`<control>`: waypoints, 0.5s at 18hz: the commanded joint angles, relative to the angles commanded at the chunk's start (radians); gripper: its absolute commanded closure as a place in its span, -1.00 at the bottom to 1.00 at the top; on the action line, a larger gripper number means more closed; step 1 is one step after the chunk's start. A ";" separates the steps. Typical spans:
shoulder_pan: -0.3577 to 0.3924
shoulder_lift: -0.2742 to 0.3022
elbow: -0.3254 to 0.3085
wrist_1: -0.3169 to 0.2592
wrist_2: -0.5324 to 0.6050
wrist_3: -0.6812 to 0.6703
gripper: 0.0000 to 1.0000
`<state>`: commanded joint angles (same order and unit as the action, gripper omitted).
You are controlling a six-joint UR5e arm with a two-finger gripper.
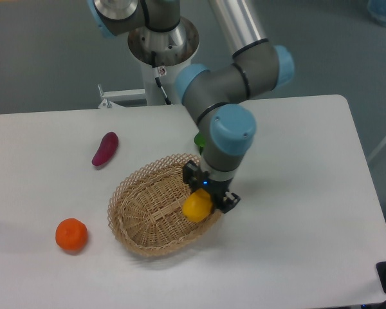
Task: Pick up the mango from the basket
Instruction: 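Lift the mango out of the basket and carry it past the rim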
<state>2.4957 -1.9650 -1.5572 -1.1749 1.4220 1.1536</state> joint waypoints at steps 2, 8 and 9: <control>0.017 -0.005 0.031 -0.022 0.002 0.000 0.26; 0.072 -0.003 0.049 -0.023 0.003 0.095 0.23; 0.080 0.000 0.049 -0.022 0.003 0.106 0.23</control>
<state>2.5755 -1.9651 -1.5079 -1.1965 1.4251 1.2593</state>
